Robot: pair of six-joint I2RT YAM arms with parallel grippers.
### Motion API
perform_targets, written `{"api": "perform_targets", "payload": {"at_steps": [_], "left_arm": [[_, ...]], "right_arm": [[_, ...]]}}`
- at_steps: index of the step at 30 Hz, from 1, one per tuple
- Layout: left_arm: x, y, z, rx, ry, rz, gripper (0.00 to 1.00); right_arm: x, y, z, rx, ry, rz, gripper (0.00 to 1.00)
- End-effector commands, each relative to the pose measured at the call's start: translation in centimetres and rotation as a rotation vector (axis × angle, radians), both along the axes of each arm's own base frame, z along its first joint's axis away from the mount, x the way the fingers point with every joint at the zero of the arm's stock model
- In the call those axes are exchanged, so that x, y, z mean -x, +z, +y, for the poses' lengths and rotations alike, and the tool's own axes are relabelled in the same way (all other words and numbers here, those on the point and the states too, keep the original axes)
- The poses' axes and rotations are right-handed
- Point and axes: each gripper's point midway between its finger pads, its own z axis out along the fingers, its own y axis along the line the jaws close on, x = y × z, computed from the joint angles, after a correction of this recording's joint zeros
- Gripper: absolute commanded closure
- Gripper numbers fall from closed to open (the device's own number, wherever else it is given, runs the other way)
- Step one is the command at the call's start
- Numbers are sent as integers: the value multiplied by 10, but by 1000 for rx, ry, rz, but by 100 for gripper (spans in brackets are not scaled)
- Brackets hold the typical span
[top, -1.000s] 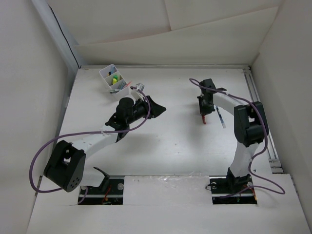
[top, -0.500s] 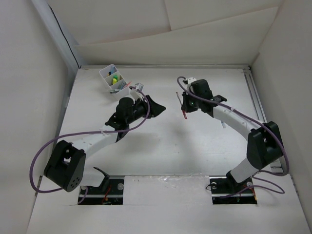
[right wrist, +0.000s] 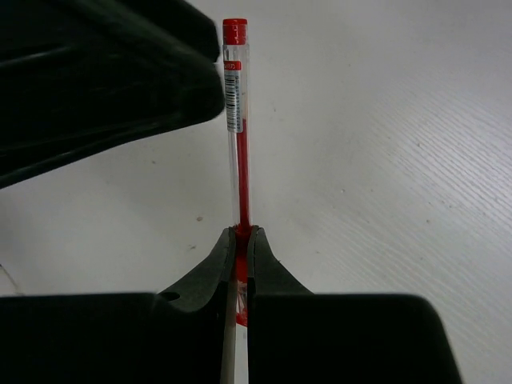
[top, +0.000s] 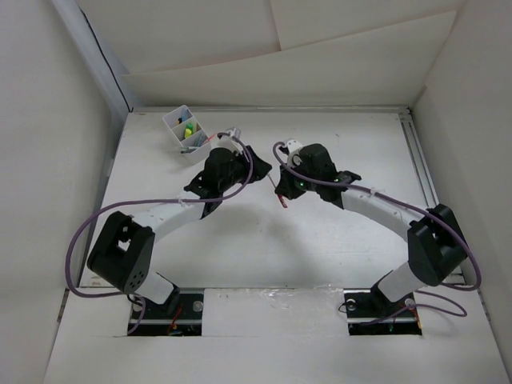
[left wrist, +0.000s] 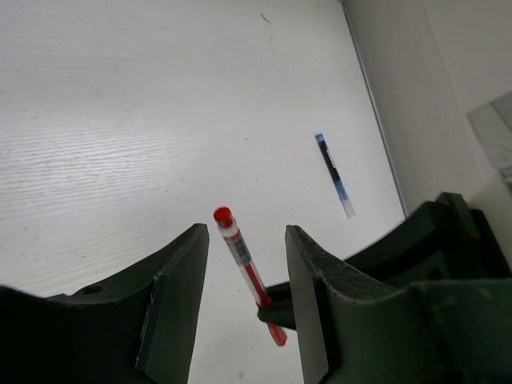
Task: Sort the stationery into containers
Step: Pick up the pen from the center of the board.
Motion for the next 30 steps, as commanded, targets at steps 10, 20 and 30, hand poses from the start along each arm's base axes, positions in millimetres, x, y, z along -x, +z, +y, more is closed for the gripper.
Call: {"api": "perform_targets", "payload": {"at_steps": [10, 20, 30], "left_arm": [[-25, 6, 10, -86, 111, -47, 66], [-20, 3, -2, -69, 59, -29, 100], [-25, 32, 18, -82, 164, -63, 100]], "right_arm": [[10, 31, 28, -108, 84, -93, 100], [8, 31, 29, -121, 79, -99, 100], [12, 48, 14, -159, 41, -139, 49]]}}
